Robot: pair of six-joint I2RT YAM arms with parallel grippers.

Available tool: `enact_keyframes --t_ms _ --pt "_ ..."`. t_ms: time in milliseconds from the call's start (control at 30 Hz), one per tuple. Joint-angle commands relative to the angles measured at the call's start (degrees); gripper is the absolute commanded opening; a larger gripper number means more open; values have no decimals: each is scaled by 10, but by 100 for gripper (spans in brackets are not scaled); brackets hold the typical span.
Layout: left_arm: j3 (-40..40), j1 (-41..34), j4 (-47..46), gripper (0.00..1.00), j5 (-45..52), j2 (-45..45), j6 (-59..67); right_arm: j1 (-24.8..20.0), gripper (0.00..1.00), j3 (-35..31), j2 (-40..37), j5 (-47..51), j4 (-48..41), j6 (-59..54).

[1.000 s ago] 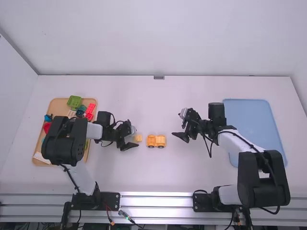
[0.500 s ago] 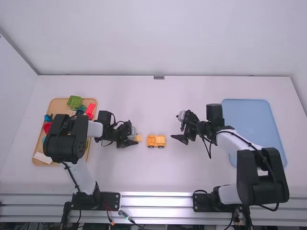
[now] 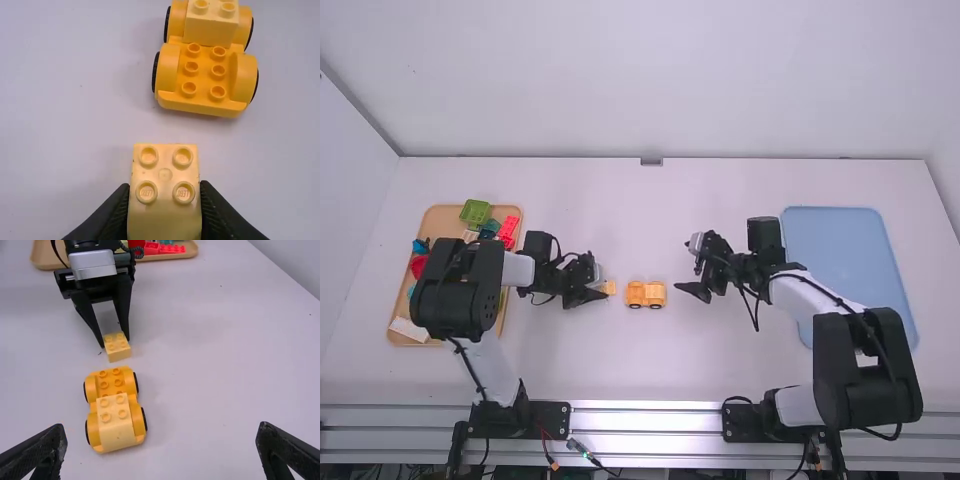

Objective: Assemble lego blocks to make yellow taxi

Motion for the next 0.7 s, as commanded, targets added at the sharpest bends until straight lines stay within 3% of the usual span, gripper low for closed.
enact_keyframes --t_ms 0,367,467,533,667 --pt "0 -3 -3 33 -5 7 5 1 99 -5 5 -3 0 -1" --pt "1 -3 -1 29 -11 6 5 2 99 -5 5 -3 5 -1" --pt "7 1 -10 22 -11 -2 -15 3 99 -5 5 -4 5 -2" --pt "13 1 -8 7 -11 -17 -71 14 99 -5 5 12 0 -24" --pt "18 -1 -7 2 -18 -42 -118 37 99 -20 5 37 14 -55"
